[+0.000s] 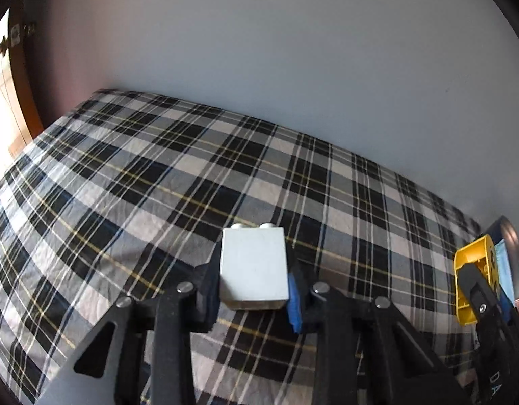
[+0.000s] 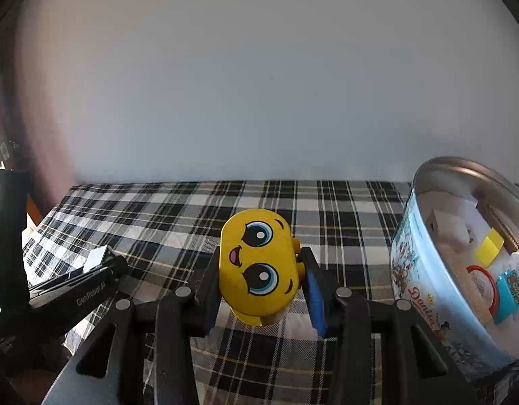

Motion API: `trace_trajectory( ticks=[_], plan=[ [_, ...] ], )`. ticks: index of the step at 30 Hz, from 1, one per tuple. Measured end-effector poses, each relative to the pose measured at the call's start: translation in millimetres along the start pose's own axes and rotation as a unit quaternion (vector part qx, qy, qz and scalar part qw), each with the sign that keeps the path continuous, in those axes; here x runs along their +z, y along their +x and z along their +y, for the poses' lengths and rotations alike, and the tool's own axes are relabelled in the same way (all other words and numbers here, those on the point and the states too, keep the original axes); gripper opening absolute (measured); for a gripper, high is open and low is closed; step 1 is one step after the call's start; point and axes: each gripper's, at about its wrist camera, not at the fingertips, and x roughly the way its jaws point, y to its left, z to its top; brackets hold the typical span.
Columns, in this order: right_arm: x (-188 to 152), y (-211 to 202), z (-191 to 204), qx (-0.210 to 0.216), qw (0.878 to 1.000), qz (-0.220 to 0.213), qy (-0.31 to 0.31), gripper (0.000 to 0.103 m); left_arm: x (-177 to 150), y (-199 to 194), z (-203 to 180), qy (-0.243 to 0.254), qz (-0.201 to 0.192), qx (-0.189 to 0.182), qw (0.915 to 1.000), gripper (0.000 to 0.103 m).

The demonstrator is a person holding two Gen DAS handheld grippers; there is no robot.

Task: Organize rigid objects
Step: 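Grasp the white cube with the left tool while the right tool grasps the yellow face block, then lift the white cube and yellow face block and carry both over the tin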

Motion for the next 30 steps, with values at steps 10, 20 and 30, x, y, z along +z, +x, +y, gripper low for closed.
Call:
trace_trajectory(
  ticks=[10,20,30],
  plan=[
    [-6.1,-40.3,6.1,0.002,0.996,-0.084,-0.033,0.045,-5.6,-21.9,3.5,0.007,-0.054,0.003,0.9985,0.030],
    [-20.1,-67.1,-2.8,-0.005,0.994,-0.102,-0.046,0.045,-20.3,-43.0,-5.4,0.028,-0.086,-0.036,0.9952,0.030],
    [-30.8,-81.9,-12.9,-0.011,0.993,-0.105,-0.049,0.045,-36.0,-67.0,-23.5,0.063,-0.125,-0.033,0.9896,0.030]
  ],
)
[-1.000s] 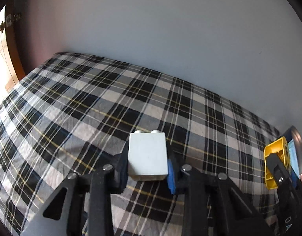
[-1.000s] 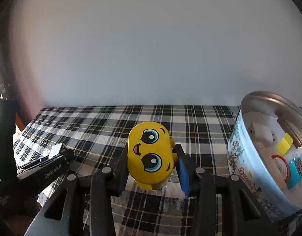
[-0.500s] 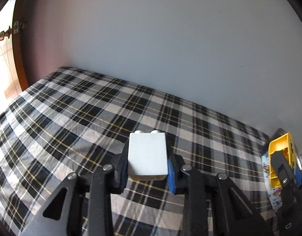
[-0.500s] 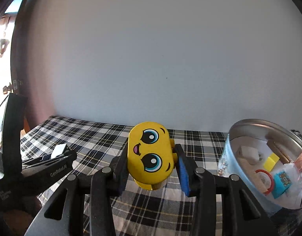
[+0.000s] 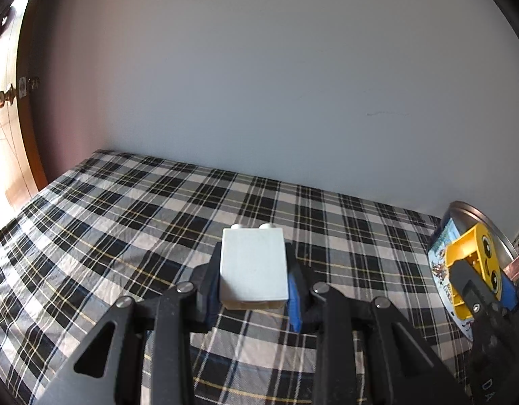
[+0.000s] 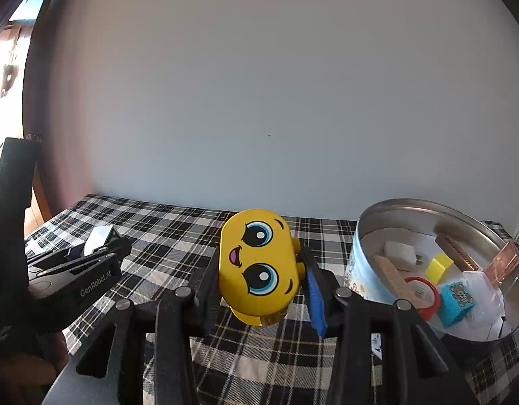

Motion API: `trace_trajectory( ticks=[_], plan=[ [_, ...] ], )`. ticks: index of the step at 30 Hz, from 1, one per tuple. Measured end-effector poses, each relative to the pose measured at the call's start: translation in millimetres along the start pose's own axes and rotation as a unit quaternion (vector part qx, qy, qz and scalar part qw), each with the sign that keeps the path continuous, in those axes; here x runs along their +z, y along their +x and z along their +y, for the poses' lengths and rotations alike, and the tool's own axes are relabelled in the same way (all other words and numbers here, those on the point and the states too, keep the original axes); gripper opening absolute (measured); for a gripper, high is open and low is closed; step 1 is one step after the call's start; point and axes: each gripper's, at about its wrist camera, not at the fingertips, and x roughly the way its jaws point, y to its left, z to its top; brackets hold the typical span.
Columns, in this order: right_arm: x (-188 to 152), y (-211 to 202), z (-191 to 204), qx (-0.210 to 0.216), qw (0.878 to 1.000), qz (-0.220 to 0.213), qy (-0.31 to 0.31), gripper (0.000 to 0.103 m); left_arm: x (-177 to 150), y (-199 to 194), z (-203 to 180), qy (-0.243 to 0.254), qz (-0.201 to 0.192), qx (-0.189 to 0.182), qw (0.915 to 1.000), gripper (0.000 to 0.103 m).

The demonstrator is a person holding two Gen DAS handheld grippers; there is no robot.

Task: Organize rigid objects
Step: 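Lift the white cube and yellow face block and carry both over the tin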

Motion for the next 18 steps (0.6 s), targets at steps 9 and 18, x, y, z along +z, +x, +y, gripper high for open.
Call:
trace_trajectory(
  ticks=[9,18],
  plan=[
    [-4.3,-9.0,-5.8,-0.002,1.000,-0.002,-0.004,0.045,-5.0,-12.4,-12.8,0.008,-0.011,-0.004,0.9999,0.030],
    [-7.5,-16.3,-12.2,0.004,1.000,0.002,-0.009,0.045,-7.8,-16.8,-25.8,0.006,-0.006,-0.016,0.9998,0.030]
  ],
)
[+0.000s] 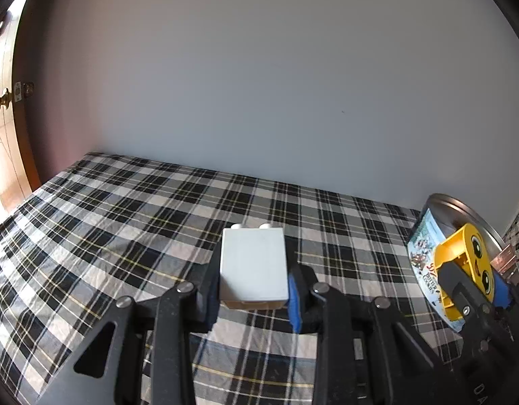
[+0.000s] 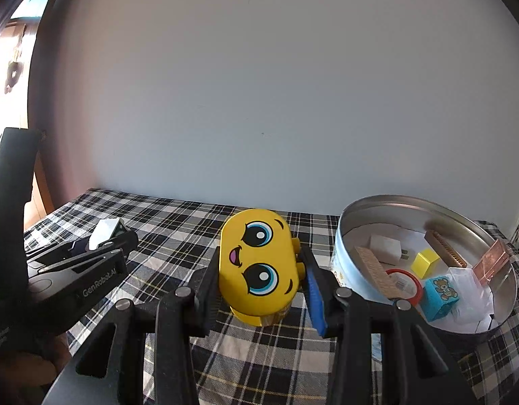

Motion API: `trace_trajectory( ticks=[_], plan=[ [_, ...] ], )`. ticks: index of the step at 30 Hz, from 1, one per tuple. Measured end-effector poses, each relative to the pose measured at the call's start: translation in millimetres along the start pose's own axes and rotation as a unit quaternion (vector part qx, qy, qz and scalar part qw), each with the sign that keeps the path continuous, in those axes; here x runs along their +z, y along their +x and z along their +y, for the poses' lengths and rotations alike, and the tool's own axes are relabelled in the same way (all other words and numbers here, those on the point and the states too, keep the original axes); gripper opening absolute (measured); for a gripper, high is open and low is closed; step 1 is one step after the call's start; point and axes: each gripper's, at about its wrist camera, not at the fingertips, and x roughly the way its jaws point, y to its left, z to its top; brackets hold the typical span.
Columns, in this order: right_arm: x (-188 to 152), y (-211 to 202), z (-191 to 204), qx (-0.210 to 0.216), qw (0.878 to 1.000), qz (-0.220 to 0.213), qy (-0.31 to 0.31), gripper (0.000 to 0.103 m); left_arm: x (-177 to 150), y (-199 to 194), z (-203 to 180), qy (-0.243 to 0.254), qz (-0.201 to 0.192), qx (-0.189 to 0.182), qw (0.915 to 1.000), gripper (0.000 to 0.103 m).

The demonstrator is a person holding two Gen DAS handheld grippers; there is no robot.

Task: Organize rigid objects
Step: 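Lift the white cube and yellow face block and carry both over the tin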

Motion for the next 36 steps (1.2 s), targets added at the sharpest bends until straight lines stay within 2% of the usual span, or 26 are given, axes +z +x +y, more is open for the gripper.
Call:
trace_trajectory(
  ticks=[21,36],
  plan=[
    [-4.9,-27.3,-22.4,-0.006,1.000,-0.019,-0.008,0.045,-5.9,-14.2,-32.7,0.015,-0.008,-0.015,0.9997,0.030],
    [-3.0,-46.1,-55.8,-0.029,0.999,-0.045,-0.001,0.045,-8.8,-23.0,-77.2,0.023,-0.015,-0.039,0.9988,0.030]
  ],
)
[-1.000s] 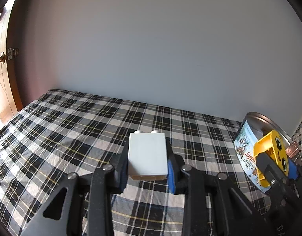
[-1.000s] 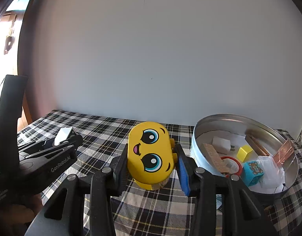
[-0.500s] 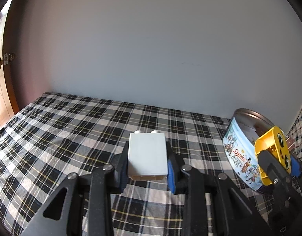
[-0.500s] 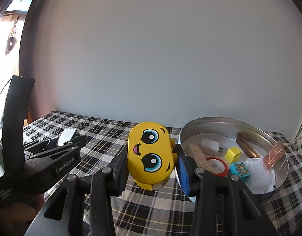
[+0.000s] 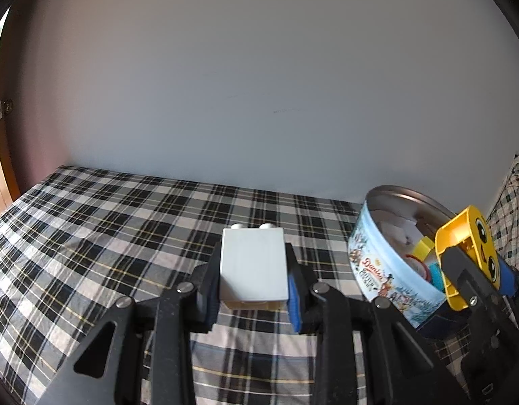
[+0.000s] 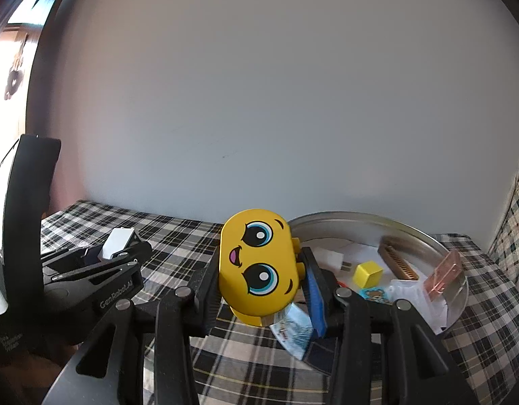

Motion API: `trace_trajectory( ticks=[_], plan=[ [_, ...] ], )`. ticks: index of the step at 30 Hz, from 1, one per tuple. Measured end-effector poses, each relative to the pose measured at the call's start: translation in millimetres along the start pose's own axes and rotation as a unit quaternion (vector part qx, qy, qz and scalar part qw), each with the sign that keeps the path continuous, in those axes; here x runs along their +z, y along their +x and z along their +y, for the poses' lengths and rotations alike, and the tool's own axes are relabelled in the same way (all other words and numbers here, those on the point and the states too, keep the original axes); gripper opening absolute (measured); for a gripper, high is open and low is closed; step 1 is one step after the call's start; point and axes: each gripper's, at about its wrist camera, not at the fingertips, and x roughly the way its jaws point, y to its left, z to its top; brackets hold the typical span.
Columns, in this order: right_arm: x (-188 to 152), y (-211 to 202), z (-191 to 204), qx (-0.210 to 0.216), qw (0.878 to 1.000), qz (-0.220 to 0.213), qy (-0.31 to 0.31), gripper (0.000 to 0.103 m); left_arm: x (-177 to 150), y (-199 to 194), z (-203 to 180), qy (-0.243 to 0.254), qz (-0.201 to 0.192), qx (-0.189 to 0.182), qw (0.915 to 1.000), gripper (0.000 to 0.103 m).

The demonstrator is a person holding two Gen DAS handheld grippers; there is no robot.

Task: Organize rigid objects
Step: 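Lift the white cube and yellow face block and carry both over the tin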

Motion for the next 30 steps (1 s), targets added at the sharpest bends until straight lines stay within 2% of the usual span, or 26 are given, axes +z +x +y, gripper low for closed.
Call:
trace_trajectory(
  ticks=[11,30],
  plan=[
    [3.9,-7.6,-31.8,-0.024,1.000,-0.016,0.013,0.045,12.3,0.7,-29.7,-0.006,-0.014,-0.019,0.9997,0.030],
    [10.6,-9.2,-87.2,-0.087,0.995,-0.034,0.040,0.045,30.6,10.0,-95.8,0.014,-0.028,-0.062,0.9976,0.030]
  ],
)
